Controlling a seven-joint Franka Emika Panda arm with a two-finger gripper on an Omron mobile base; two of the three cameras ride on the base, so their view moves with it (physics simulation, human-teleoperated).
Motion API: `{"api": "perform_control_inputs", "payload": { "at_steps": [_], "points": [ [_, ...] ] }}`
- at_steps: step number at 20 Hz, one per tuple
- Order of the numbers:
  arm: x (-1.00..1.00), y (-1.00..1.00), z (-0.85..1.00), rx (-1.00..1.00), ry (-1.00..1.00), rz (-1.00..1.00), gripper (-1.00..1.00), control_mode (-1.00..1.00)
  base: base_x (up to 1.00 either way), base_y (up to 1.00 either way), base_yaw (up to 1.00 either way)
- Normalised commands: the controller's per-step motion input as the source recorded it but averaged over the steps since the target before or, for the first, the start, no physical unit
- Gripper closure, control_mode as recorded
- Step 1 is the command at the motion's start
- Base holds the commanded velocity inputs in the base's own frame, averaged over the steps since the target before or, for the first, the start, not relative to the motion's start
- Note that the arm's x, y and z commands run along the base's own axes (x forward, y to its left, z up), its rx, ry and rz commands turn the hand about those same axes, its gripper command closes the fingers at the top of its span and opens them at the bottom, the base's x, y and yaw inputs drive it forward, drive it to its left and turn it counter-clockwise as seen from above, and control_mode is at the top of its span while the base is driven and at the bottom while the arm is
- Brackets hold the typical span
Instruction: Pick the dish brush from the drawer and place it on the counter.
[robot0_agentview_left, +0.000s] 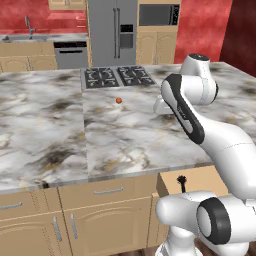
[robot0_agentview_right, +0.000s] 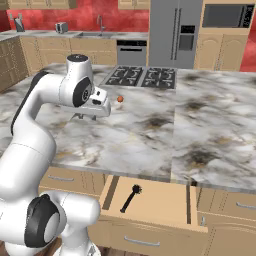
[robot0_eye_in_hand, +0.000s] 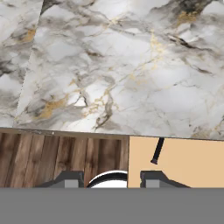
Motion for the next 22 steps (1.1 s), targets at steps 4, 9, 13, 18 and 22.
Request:
{"api": "perform_control_inputs", "payload": {
  "at_steps": [4, 9, 13, 18, 22],
  "points": [
    [0.00, 0.00, 0.00, 0.00, 0.00, 0.00, -1.00, 1.00, 0.00, 0.00, 0.00],
    [0.00, 0.00, 0.00, 0.00, 0.00, 0.00, -1.00, 1.00, 0.00, 0.00, -0.02],
    [0.00, 0.00, 0.00, 0.00, 0.00, 0.00, -1.00, 1.00, -0.04, 0.08, -0.17],
    [0.00, 0.00, 0.00, 0.00, 0.00, 0.00, -1.00, 1.00, -0.05, 0.29, -0.35],
    [0.00, 0.00, 0.00, 0.00, 0.00, 0.00, -1.00, 1.00, -0.08, 0.44, -0.46]
  ]
}}
